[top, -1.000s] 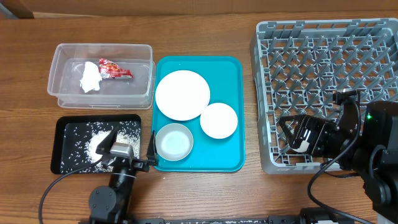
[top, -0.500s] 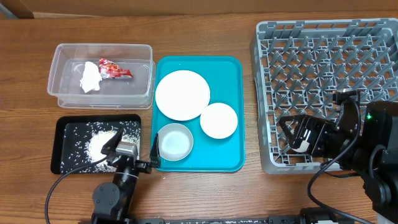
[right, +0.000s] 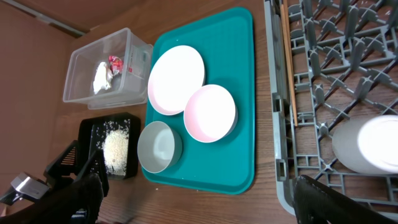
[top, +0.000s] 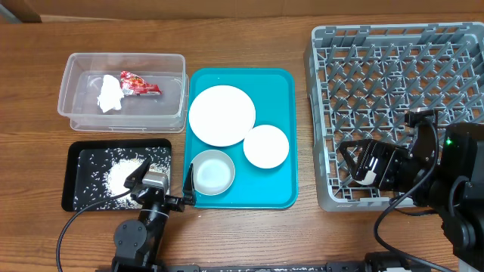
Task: Sort waste into correct bins and load items into the dishwasher
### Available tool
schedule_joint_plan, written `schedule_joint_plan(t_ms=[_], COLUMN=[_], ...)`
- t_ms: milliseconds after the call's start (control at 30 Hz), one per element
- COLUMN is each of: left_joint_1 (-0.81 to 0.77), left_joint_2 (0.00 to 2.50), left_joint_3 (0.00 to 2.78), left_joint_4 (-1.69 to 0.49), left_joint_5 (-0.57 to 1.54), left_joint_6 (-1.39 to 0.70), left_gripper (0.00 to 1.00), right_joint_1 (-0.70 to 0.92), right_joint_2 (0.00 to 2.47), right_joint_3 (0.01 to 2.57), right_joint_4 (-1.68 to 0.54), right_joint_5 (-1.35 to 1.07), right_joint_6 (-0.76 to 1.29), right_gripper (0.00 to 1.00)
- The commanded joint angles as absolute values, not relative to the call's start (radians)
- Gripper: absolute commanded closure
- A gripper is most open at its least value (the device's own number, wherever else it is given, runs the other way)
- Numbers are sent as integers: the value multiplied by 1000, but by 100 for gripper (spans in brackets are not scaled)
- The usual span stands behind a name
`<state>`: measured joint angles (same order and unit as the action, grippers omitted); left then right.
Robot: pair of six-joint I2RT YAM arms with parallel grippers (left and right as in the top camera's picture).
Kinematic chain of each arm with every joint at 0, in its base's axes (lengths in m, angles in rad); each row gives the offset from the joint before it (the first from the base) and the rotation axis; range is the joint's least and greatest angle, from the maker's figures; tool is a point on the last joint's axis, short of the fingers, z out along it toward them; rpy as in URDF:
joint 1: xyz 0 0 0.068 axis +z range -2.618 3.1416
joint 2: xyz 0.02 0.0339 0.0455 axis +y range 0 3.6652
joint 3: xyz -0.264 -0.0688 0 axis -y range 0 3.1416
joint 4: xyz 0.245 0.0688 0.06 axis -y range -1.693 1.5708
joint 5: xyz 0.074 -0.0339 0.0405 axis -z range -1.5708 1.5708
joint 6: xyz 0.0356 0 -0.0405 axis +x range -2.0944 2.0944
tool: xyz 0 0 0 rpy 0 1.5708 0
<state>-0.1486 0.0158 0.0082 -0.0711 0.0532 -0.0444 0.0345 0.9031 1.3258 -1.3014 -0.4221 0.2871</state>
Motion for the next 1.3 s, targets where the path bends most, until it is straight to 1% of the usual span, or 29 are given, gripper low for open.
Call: schedule_joint_plan(t_ms=[0, 300, 433, 533, 600, 667, 733, 800, 933, 1000, 1067, 1167, 1267], left_joint_1=[-143, -143, -143, -143, -143, -143, -143, -143, -143, -142, -143, -143, -143], left_joint_2=[8, 8, 8, 8, 8, 8, 8, 8, 8, 8, 8, 8, 8], left_joint_3=[5, 5, 5, 5, 5, 5, 5, 5, 5, 5, 5, 5, 5], left_joint_4=[-73, -73, -73, -73, -73, -73, -73, -73, -73, -73, -73, -73, -73], left_joint_5=[64, 64, 64, 64, 64, 64, 64, 64, 64, 64, 64, 64, 64], left_joint_6=[-29, -29, -29, -29, -29, -29, -29, -29, -29, -29, -29, -29, -29], left_gripper=[0, 0, 0, 0, 0, 0, 0, 0, 0, 0, 0, 0, 0], right_joint_1=[40, 40, 40, 43, 66, 113, 191, 286, 475, 541, 577, 588, 577], right_joint_2=[899, 899, 899, 912, 942, 986, 1041, 1101, 1238, 1307, 1371, 1467, 1567], right_joint_3=[1342, 1342, 1342, 1342, 1341, 1336, 1314, 1283, 1242, 1242, 1242, 1242, 1237], right_joint_4=[-1296, -1272, -1132, -1102, -1143, -1208, -1254, -1262, -1232, -1207, -1164, -1091, -1029], right_joint_5=[-427, -428, -432, -527, -539, -494, -447, -397, -209, -110, -46, -38, -34], right_joint_6=[281, 286, 289, 321, 321, 321, 321, 324, 443, 513, 578, 599, 599], right_gripper=[0, 0, 0, 0, 0, 1, 6, 6, 7, 8, 8, 9, 16])
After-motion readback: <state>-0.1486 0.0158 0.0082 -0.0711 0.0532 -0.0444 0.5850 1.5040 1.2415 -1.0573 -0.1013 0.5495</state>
